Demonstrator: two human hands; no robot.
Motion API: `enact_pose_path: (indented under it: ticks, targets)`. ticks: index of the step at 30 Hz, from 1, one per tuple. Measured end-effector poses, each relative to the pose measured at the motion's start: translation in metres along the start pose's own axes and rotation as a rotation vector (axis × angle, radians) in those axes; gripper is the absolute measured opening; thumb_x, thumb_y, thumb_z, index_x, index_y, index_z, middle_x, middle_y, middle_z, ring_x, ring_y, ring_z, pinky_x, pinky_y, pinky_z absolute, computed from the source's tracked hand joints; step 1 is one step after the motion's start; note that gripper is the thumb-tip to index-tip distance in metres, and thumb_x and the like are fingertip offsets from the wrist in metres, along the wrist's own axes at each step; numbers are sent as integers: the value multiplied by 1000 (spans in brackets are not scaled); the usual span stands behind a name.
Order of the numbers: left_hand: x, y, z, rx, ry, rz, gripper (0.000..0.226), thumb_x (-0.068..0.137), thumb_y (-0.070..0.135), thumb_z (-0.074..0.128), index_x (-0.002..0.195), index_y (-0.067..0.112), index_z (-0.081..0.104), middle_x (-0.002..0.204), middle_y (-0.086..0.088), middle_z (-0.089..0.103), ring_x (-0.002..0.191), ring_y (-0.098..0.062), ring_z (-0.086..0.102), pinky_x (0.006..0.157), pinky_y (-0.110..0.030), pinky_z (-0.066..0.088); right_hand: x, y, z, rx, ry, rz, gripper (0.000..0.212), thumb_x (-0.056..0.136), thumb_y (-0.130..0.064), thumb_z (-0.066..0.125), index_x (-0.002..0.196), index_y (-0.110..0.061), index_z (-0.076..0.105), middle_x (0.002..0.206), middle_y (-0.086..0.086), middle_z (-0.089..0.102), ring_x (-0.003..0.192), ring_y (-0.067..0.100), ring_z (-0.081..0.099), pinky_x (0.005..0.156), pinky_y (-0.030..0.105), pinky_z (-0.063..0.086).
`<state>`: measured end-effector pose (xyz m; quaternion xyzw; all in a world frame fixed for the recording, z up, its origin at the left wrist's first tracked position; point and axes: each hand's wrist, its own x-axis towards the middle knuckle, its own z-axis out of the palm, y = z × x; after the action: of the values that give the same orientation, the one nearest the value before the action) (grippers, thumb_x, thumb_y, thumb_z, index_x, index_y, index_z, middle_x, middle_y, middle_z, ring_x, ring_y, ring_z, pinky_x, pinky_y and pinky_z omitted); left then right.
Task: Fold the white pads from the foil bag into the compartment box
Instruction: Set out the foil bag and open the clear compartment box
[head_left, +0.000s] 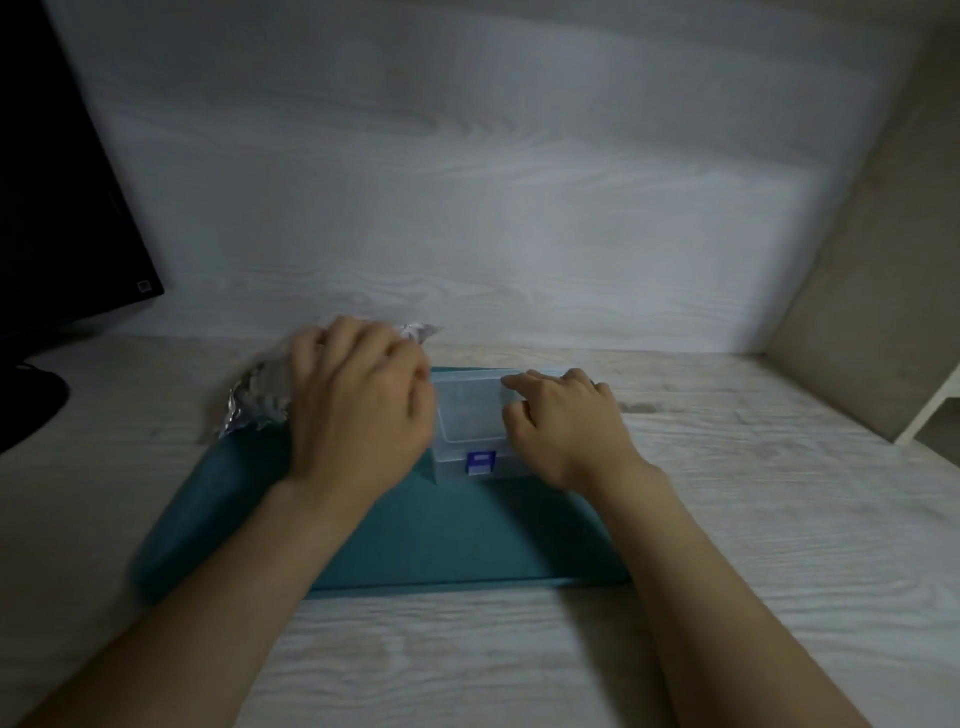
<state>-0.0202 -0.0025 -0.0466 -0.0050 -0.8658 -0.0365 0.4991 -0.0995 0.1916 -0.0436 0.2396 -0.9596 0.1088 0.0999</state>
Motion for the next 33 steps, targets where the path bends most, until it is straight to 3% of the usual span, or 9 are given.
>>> enact_pose_path:
  ticks: [5,10,13,16,20,23,25,30,33]
  targets:
    - [-14,26,18,-265,-346,42,24,94,36,52,91,19,68,91,4,65,85,-22,61,81,-41,51,-2,17,-8,25,-83,-59,76,85,-42,20,158,-33,43,164,-1,43,137,29,41,110,47,32]
    - [-23,27,25,-404,-456,-38,22,100,35,57,106,18,70,109,4,67,97,-18,64,89,-38,54,-5,30,-10,92,-105,-99,75,86,-39,22,158,-37,43,168,-3,37,139,23,36,110,42,27]
    - [-24,29,27,-352,-560,-14,47,104,36,46,137,11,67,145,-8,64,133,-23,60,118,-35,41,-13,38,-8,146,-53,-145,71,87,-33,29,154,-30,52,164,1,44,145,23,40,116,36,28]
    - [-22,34,29,-227,-608,28,69,99,43,21,145,12,62,156,-12,55,147,-27,49,127,-38,25,-22,46,-4,230,40,-183,64,85,-25,39,143,-16,63,150,7,60,143,24,50,116,18,26]
    - [-17,40,25,-5,-722,36,81,92,49,1,159,25,41,168,0,39,156,-33,32,130,-49,16,-27,53,4,189,29,-106,74,86,-39,25,154,-27,52,163,9,45,157,26,28,128,47,23]
    - [-17,42,25,19,-723,26,83,90,49,0,158,24,41,169,0,37,156,-34,31,129,-51,16,-28,49,3,300,10,-61,70,89,-31,27,155,-24,51,166,15,36,159,27,21,130,37,13]
    - [-19,39,26,9,-732,19,84,89,51,3,160,24,38,171,0,34,158,-34,28,129,-52,16,-29,45,2,395,39,-43,68,89,-27,29,150,-19,58,163,15,42,158,27,25,126,30,17]
    - [-18,31,27,-8,-761,17,86,87,51,2,164,26,32,174,2,27,161,-29,20,130,-55,11,-29,34,7,424,124,-33,47,101,-14,40,139,-13,67,149,15,59,149,33,40,120,31,30]
    - [-18,32,30,-64,-763,-17,90,84,51,1,165,26,30,174,2,24,162,-27,15,132,-52,7,-26,27,11,411,189,2,56,91,-24,35,133,-13,70,133,13,70,142,34,49,112,35,40]
